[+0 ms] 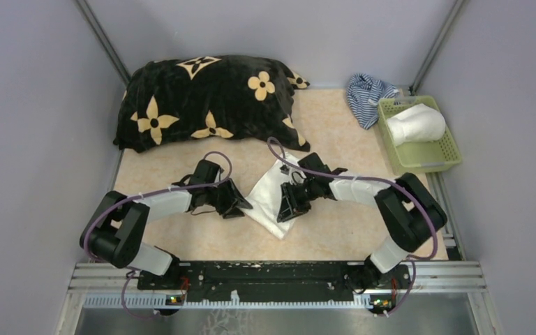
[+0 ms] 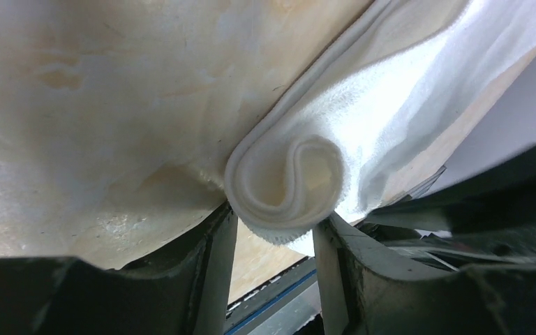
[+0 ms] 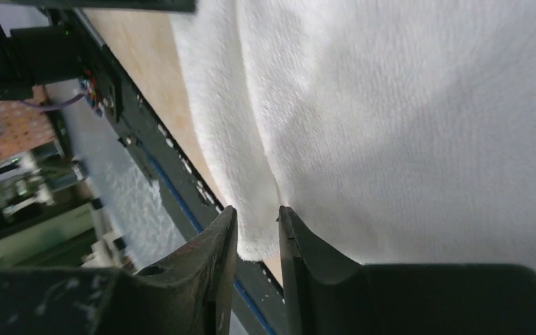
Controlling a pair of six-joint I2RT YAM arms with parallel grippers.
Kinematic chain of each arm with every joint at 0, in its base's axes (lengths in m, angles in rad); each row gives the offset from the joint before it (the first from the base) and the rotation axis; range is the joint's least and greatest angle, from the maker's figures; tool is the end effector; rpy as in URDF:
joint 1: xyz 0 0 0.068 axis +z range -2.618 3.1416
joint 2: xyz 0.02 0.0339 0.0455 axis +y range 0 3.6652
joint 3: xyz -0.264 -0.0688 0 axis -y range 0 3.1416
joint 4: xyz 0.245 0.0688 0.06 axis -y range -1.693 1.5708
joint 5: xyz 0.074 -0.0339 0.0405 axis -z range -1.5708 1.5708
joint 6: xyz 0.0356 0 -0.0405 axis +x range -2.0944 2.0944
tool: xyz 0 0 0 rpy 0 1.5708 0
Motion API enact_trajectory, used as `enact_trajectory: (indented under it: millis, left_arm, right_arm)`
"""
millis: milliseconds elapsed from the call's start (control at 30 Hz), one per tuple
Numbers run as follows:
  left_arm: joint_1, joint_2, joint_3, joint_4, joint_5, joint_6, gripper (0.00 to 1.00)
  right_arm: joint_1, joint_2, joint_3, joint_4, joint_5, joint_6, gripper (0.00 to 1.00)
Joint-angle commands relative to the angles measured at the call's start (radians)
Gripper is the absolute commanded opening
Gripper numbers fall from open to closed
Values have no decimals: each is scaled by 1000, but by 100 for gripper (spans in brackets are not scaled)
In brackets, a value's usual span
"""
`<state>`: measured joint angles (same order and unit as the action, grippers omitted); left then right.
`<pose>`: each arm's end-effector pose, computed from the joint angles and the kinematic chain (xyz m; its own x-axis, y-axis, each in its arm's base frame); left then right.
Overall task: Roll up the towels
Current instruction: Roll the towel at the center of the board.
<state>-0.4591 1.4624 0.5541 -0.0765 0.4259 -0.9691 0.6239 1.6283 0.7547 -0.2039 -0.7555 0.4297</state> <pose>0.2161 -0.1232 0.1310 -0.9243 -0.3805 -0.0293 -0.2714 0.7092 -0.6507 0.2177 0.1868 0.1398 -0.9368 -0.3007 -0.1789 -0.3284 0.5790 0.7463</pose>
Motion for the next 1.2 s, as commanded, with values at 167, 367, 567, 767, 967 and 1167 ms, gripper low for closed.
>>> enact_trajectory:
  millis: [167,367,567,767,967,1167]
  left_arm:
    - [-8,56,28,-88,-77,-13,50]
    - [-8,70,28,-91,-78,-17,50]
    - [-8,75,23,-95,-86,-12,50]
    - [-7,88,18,-101,-102,1,51]
    - [-6,103,20,-100,-105,11,53]
    - [-6,118,28,-104,-108,20,55]
  right_arm:
    - [253,-230,199,-257,573,-208,33]
    - [451,-169,259,-258,708,-238,34]
    - [540,-73,287,-260,801,-244,34]
    - [575,-24,307,-299,957,-270,34]
    - [583,-10,300,-306,1011,-287,35]
    - [600,17,275,-304,1067,-300,36]
